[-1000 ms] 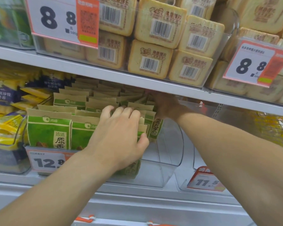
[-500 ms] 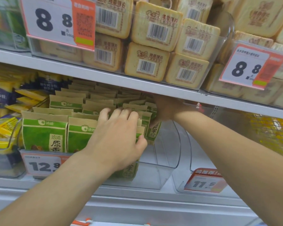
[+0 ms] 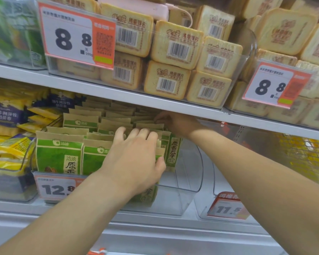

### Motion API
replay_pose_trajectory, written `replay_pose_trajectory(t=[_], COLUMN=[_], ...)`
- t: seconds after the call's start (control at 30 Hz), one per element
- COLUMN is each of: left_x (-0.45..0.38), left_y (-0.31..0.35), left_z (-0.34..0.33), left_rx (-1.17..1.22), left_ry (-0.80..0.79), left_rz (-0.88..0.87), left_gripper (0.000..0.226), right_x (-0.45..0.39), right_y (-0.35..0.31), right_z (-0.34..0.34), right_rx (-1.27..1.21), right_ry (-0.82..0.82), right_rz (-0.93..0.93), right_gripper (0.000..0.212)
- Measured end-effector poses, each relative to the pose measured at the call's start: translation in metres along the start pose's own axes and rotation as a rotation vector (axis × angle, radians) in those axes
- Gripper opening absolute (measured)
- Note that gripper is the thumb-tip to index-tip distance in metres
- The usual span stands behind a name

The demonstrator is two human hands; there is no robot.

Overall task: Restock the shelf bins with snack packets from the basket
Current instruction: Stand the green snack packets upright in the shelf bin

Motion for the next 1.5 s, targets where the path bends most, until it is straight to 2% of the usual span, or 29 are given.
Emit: replay_pose_trajectory(t=[0.03, 0.1, 0.17, 0.27, 0.33, 0.4, 0.53, 0.73, 0.9, 1.03, 1.2, 1.5], left_x=[0.0, 0.0, -0.001, 0.0, 0.0, 0.001, 0.0, -0.002, -0.002, -0.003, -0.002, -0.002], left_y=[0.0, -0.001, -0.001, 0.0, 0.0, 0.0, -0.001, -0.002, -0.001, 0.001, 0.001, 0.001], left_z=[0.0, 0.0, 0.0, 0.001, 0.001, 0.001, 0.0, 0.0, 0.0, -0.001, -0.001, -0.001], left_rx=[-0.004, -0.014, -0.022, -0.03, -0.029, -0.02, -0.016, 0.003, 0.03, 0.006, -0.01, -0.029], left_ry=[0.0, 0.0, -0.004, -0.002, -0.002, -0.007, -0.01, -0.004, 0.019, 0.019, 0.018, 0.015], left_rz=[0.002, 0.005, 0.011, 0.015, 0.017, 0.021, 0.021, 0.02, 0.021, 0.024, 0.031, 0.03], left_gripper=[0.041, 0.042, 0.042, 0.044, 0.045, 0.046, 0.047, 0.045, 0.044, 0.043, 0.047, 0.047], right_x=[0.001, 0.011, 0.027, 0.046, 0.046, 0.039, 0.023, 0.019, 0.028, 0.024, 0.016, 0.016], right_y=[0.003, 0.012, 0.01, -0.001, 0.007, 0.012, 0.009, 0.008, 0.032, 0.041, 0.043, 0.05], right_z=[0.002, 0.012, 0.016, 0.007, 0.0, -0.001, -0.002, -0.001, 0.006, 0.008, 0.015, 0.016], right_rx=[-0.034, -0.048, -0.033, 0.049, 0.147, 0.257, 0.339, 0.173, 0.359, 0.386, 0.32, 0.431], right_ry=[0.025, 0.141, 0.219, 0.123, 0.027, 0.02, 0.069, 0.156, 0.174, 0.192, 0.348, 0.378], right_rz=[-0.024, -0.088, -0.068, 0.06, 0.018, -0.012, -0.034, -0.101, -0.212, -0.219, -0.195, -0.246], right_gripper=[0.025, 0.036, 0.042, 0.043, 0.061, 0.071, 0.066, 0.054, 0.057, 0.04, 0.021, 0.035])
Point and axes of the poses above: each hand's wrist, its own x-axis away from the middle knuckle, its own z-axis out of the back of the hand, y = z × x, the point moved 9 cm from there along -x, towards the middle knuckle, and after that the axes turned 5 degrees about -y, right-handed, at the moved point
